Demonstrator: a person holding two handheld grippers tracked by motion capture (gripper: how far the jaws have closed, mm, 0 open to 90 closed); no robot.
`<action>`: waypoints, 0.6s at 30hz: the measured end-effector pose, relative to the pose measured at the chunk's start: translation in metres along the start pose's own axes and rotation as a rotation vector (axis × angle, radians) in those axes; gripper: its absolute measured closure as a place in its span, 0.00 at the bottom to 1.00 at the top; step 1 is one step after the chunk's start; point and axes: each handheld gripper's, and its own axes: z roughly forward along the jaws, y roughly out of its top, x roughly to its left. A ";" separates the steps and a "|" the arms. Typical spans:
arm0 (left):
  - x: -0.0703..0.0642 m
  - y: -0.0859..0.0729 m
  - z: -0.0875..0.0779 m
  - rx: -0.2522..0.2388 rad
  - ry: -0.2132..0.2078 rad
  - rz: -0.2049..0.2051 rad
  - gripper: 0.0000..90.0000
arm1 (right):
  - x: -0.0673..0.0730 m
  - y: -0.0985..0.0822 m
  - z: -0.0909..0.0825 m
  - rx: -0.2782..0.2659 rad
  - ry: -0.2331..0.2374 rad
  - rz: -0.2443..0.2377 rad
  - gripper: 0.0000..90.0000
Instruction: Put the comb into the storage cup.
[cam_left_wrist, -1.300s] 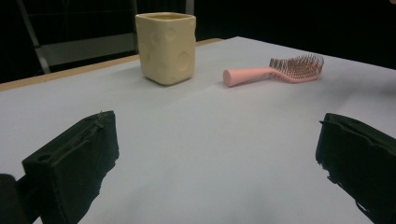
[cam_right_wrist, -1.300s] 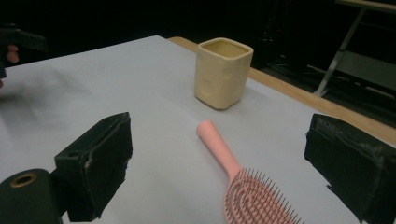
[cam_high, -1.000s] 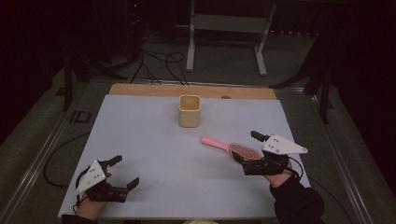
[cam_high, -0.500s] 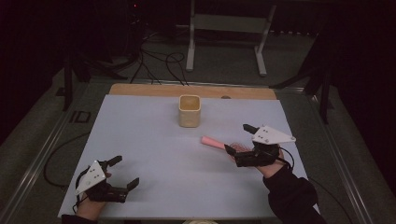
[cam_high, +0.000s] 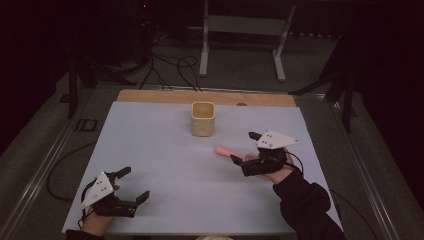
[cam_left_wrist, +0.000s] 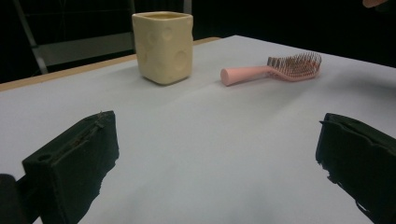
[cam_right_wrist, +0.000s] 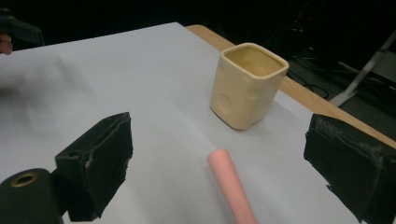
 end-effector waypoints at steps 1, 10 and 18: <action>0.000 0.000 0.000 0.002 -0.001 0.004 0.00 | -0.001 0.001 0.005 0.004 0.010 0.006 0.09; 0.000 0.000 0.000 0.000 -0.003 0.002 0.00 | -0.005 -0.001 0.024 0.039 0.025 0.012 0.14; -0.001 0.000 0.000 0.002 -0.004 0.006 0.00 | -0.013 -0.007 0.048 0.080 0.037 0.047 0.23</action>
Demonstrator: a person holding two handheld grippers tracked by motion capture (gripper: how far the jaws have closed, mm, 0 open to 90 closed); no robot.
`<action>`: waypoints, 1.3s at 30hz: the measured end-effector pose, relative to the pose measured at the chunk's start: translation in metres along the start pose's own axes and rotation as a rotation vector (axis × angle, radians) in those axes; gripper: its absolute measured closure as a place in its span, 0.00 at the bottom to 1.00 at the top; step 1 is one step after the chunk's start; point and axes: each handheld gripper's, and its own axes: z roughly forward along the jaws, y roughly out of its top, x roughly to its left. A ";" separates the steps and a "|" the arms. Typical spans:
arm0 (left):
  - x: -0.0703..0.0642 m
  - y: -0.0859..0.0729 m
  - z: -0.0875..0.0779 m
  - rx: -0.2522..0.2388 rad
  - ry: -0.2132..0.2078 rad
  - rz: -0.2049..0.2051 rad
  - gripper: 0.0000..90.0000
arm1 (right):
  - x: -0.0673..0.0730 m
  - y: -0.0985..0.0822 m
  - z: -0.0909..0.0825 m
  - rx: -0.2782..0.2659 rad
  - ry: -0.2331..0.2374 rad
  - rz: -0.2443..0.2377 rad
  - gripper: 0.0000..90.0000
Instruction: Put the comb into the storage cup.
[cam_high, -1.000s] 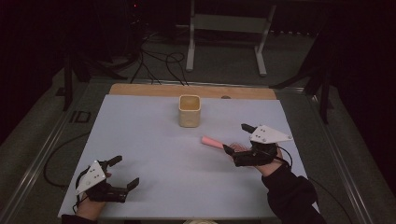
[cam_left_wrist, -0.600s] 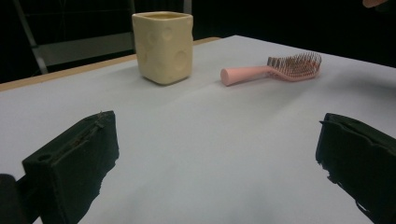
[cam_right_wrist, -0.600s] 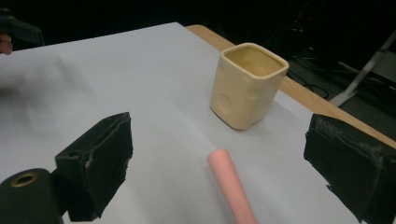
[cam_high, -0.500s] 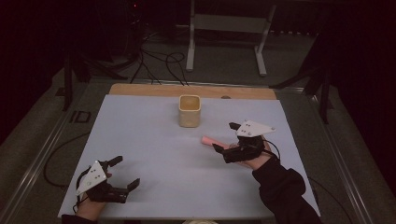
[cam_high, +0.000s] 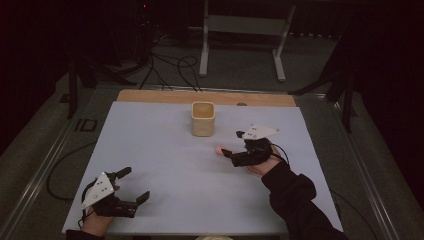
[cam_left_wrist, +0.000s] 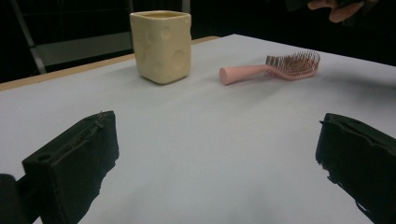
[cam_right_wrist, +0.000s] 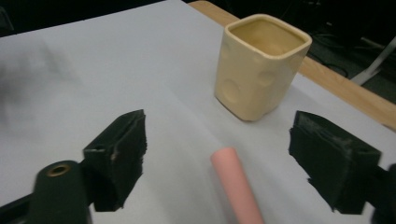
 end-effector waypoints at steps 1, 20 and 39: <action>0.000 0.000 0.000 0.000 0.000 0.002 0.00 | -0.001 0.000 0.002 0.006 -0.003 -0.002 0.24; 0.000 0.000 0.000 -0.002 -0.001 0.001 0.00 | -0.015 -0.004 0.040 0.114 -0.059 0.038 0.56; 0.000 0.001 0.000 0.003 -0.009 -0.021 0.00 | -0.021 -0.010 0.078 0.264 -0.154 0.061 0.88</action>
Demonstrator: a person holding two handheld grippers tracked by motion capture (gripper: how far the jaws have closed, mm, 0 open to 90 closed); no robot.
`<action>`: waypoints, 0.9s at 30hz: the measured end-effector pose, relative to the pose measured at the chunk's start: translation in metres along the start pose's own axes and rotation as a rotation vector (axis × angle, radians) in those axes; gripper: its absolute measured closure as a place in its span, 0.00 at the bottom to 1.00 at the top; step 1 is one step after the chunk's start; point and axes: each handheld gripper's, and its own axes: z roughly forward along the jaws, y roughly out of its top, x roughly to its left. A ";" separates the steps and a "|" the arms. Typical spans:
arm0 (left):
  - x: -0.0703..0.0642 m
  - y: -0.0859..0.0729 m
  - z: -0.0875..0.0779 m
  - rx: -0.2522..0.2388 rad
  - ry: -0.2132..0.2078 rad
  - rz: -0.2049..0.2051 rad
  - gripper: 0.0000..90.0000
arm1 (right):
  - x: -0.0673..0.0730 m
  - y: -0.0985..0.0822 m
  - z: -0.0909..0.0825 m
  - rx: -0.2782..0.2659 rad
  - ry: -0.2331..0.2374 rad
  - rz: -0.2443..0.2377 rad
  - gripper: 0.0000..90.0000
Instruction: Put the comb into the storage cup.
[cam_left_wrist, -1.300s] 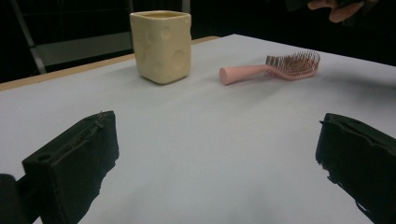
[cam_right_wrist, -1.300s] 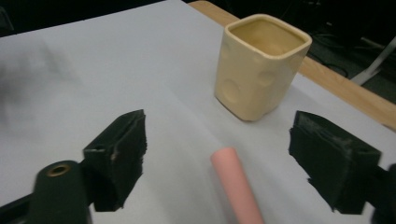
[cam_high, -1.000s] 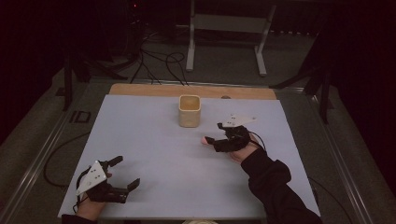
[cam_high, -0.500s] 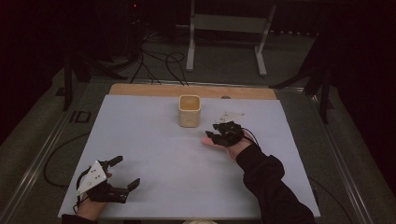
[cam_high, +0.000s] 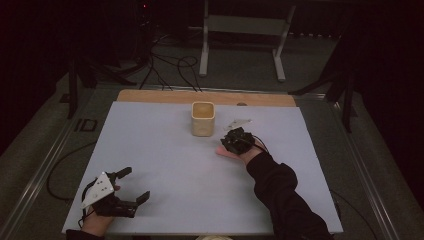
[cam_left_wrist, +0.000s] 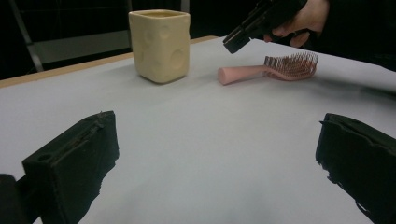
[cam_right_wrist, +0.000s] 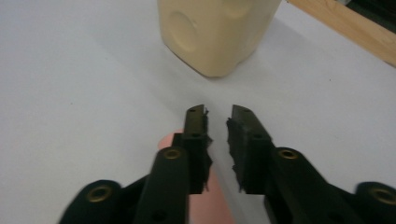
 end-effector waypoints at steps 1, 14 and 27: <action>0.000 0.000 0.000 0.002 -0.002 0.000 0.00 | 0.000 0.000 0.001 0.005 -0.003 0.004 0.91; 0.000 0.000 0.000 0.003 -0.003 0.001 0.00 | -0.001 0.002 0.017 0.072 -0.019 0.018 1.00; 0.001 0.000 0.000 0.006 -0.006 -0.002 0.00 | 0.008 0.003 0.032 0.127 -0.040 -0.008 1.00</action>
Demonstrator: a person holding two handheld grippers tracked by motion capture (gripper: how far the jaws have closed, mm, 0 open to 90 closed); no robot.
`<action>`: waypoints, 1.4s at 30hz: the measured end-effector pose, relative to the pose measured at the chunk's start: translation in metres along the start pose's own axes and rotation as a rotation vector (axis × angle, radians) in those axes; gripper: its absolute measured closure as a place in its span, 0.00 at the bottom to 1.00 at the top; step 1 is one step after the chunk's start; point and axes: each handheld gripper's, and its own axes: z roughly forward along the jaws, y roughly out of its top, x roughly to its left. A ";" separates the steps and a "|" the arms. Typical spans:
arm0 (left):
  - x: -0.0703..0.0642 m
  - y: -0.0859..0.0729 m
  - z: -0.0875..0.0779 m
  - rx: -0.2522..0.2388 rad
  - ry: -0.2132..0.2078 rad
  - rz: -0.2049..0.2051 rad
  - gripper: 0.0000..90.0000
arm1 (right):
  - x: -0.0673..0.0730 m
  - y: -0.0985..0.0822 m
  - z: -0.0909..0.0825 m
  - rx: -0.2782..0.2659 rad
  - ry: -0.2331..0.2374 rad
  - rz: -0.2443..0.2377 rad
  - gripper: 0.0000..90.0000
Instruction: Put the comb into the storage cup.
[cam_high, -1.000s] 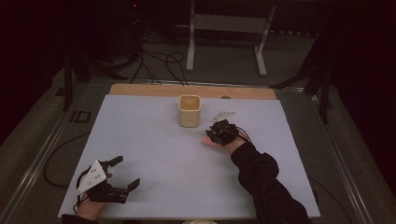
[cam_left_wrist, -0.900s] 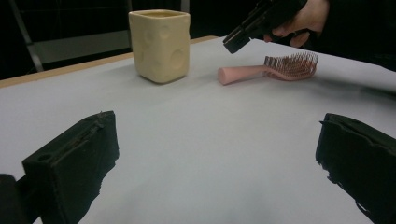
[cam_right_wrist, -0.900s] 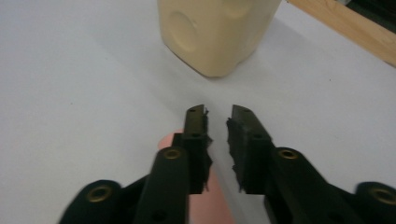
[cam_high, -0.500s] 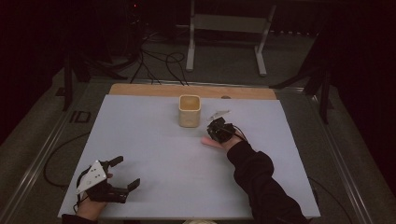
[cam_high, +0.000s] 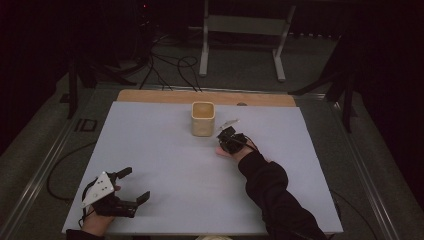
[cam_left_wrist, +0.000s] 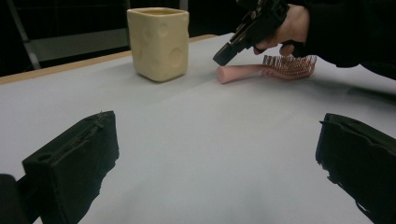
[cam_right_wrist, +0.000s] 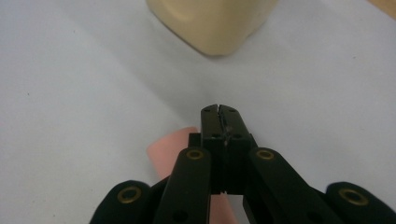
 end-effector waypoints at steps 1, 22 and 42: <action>0.000 0.000 0.000 0.001 0.000 0.001 0.00 | 0.001 0.000 0.001 0.002 -0.010 -0.004 1.00; 0.000 0.000 0.000 0.007 -0.003 0.001 0.00 | 0.010 -0.004 -0.002 0.012 0.047 0.011 1.00; -0.001 0.000 0.001 0.012 -0.002 0.005 0.00 | 0.045 -0.016 -0.022 0.003 0.133 -0.064 1.00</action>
